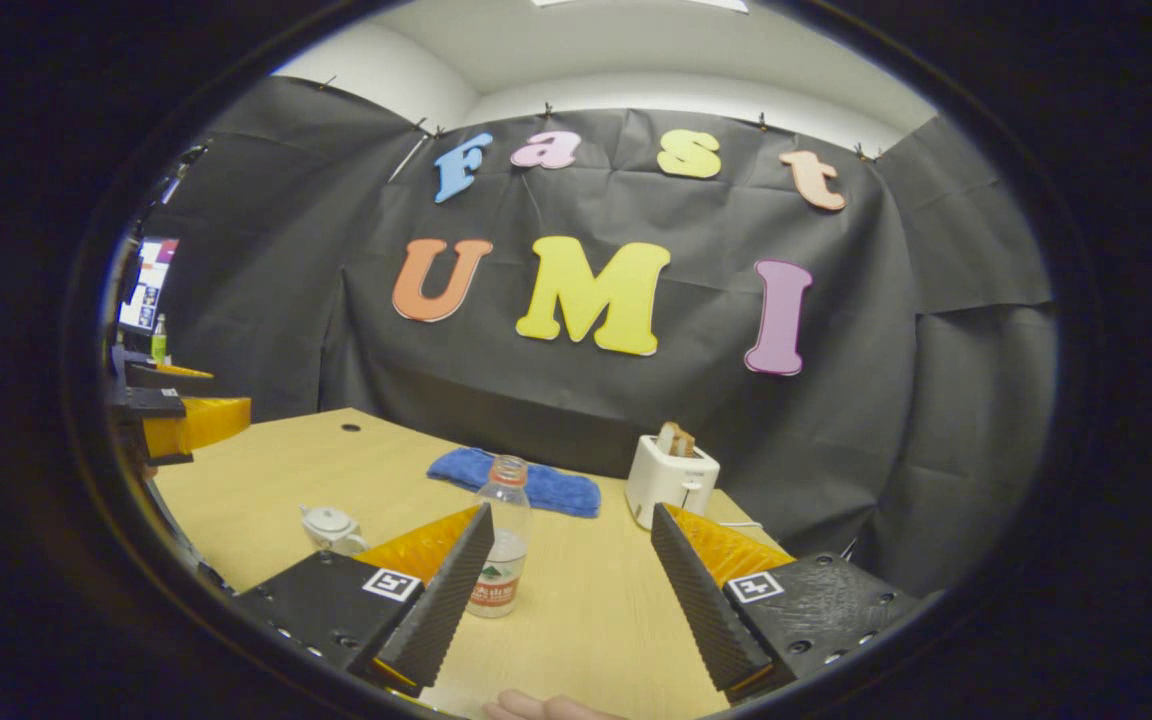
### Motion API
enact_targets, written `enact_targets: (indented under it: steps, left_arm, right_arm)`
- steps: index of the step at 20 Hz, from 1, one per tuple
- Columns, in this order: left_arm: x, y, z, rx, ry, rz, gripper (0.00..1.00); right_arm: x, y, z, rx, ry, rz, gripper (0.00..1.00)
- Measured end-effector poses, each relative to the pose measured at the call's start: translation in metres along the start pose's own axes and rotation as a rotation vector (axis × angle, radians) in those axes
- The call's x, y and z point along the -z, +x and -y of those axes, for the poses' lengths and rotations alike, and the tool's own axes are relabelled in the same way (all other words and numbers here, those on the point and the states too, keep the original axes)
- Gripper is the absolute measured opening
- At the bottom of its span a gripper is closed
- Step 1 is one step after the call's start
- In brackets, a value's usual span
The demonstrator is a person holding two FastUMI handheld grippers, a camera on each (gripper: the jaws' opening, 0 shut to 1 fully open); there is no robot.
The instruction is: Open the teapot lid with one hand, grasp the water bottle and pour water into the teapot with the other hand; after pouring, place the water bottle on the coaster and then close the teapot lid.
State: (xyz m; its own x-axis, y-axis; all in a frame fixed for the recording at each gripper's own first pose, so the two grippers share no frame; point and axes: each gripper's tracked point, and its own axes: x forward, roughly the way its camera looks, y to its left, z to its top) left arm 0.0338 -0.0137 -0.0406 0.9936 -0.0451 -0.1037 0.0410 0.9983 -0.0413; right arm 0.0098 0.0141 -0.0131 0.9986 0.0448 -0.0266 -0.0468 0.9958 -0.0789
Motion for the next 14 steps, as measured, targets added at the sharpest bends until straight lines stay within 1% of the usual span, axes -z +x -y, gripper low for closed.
enact_targets:
  steps: [1, 2, 4, 5, 6, 7, 8, 9, 10, 11, 12, 13, 14]
  left_arm:
    - [0.008, 0.009, 0.007, 0.031, -0.012, -0.013, 0.98]
    - [0.016, 0.017, 0.012, 0.052, -0.016, -0.026, 0.98]
    - [0.031, 0.036, 0.013, 0.051, 0.008, -0.026, 0.99]
    - [0.035, 0.045, 0.013, 0.045, 0.023, -0.015, 0.98]
    - [0.039, 0.053, 0.016, 0.048, 0.028, -0.011, 0.99]
    - [0.043, 0.060, 0.022, 0.063, 0.022, -0.003, 0.98]
    - [0.046, 0.067, 0.027, 0.067, 0.014, -0.002, 0.98]
    - [0.052, 0.075, 0.031, 0.074, 0.006, 0.000, 0.98]
    - [0.060, 0.083, 0.033, 0.077, 0.010, -0.012, 0.98]
    - [0.071, 0.089, 0.033, 0.071, 0.013, -0.033, 0.98]
    - [0.078, 0.094, 0.031, 0.062, 0.013, -0.042, 0.99]
    - [0.084, 0.098, 0.030, 0.066, 0.006, -0.055, 0.96]
    - [0.090, 0.100, 0.031, 0.071, -0.005, -0.068, 0.94]
  right_arm:
    - [0.001, 0.001, 0.000, 0.001, -0.003, -0.004, 0.95]
    - [0.004, 0.003, 0.000, 0.004, -0.005, -0.011, 0.95]
    - [0.006, 0.004, -0.001, 0.001, -0.005, -0.018, 0.95]
    - [0.005, 0.004, -0.002, -0.003, -0.006, -0.016, 0.98]
    - [0.006, 0.005, -0.001, -0.003, -0.008, -0.015, 0.95]
    - [0.006, 0.006, 0.000, -0.002, -0.009, -0.015, 0.98]
    - [0.009, 0.008, 0.000, -0.002, -0.009, -0.022, 0.98]
    - [0.013, 0.010, 0.000, -0.001, -0.008, -0.032, 0.95]
    - [0.016, 0.014, 0.000, -0.001, -0.006, -0.042, 0.98]
    - [0.018, 0.016, 0.000, 0.000, -0.004, -0.052, 0.95]
    - [0.020, 0.016, 0.001, 0.002, -0.004, -0.057, 0.95]
    - [0.020, 0.017, 0.001, 0.004, -0.004, -0.060, 0.95]
    - [0.021, 0.018, 0.002, 0.006, -0.004, -0.062, 0.98]
